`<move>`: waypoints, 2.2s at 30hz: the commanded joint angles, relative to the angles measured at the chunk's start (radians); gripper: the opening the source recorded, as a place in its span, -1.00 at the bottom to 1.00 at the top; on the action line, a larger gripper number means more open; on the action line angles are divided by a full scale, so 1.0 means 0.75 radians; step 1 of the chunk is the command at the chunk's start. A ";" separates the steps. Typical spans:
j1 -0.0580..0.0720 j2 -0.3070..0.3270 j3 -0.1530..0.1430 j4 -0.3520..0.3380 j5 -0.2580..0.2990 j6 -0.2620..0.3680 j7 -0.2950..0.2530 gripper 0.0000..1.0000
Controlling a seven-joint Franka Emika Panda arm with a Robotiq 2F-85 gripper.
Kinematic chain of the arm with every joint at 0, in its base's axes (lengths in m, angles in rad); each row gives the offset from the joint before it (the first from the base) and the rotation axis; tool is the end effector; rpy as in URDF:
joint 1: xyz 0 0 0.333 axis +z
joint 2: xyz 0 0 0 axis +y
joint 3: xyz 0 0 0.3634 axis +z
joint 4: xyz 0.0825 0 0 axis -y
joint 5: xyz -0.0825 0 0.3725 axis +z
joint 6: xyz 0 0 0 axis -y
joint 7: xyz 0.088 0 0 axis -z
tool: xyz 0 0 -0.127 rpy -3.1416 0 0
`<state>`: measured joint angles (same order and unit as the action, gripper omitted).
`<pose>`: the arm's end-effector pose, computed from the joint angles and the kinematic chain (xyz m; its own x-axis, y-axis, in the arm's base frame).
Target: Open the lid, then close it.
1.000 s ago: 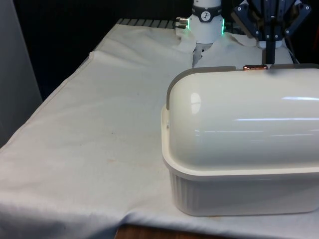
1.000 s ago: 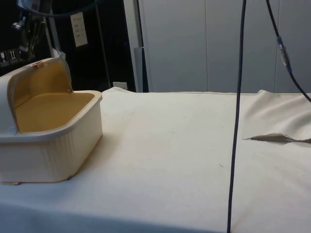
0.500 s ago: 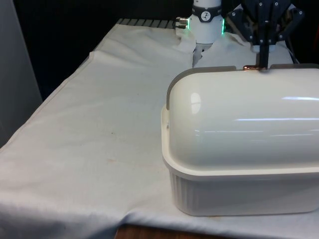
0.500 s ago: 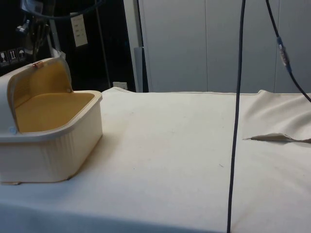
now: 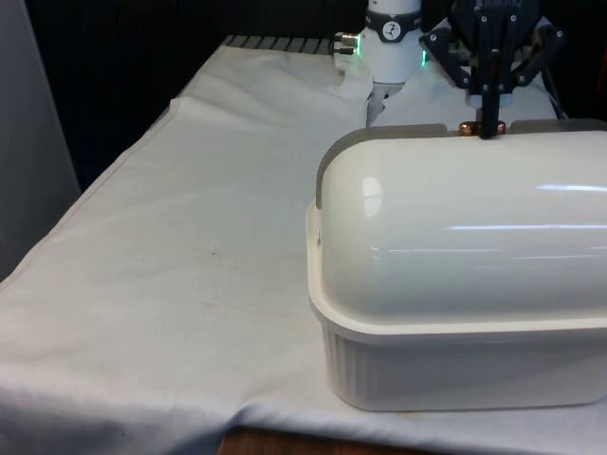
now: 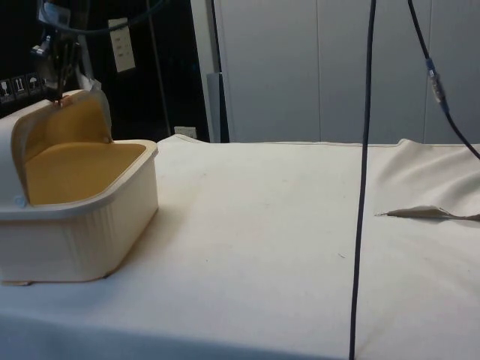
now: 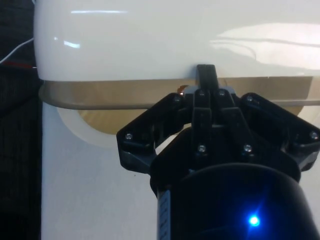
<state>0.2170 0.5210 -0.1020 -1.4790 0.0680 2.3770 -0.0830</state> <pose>0.7467 0.1038 0.4430 0.9130 0.1711 0.3704 0.1764 -0.9841 0.0196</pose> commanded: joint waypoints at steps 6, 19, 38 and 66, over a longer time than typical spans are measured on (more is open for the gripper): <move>-0.015 0.007 0.007 0.012 0.024 -0.043 -0.017 -0.99; -0.027 0.015 0.008 0.019 0.056 -0.109 -0.036 -0.99; -0.020 0.004 0.001 0.037 0.061 -0.151 -0.036 -0.99; 0.016 -0.035 0.003 -0.016 0.061 -0.191 -0.013 -0.99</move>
<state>0.2260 0.5020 -0.1010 -1.4800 0.1130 2.2340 -0.0980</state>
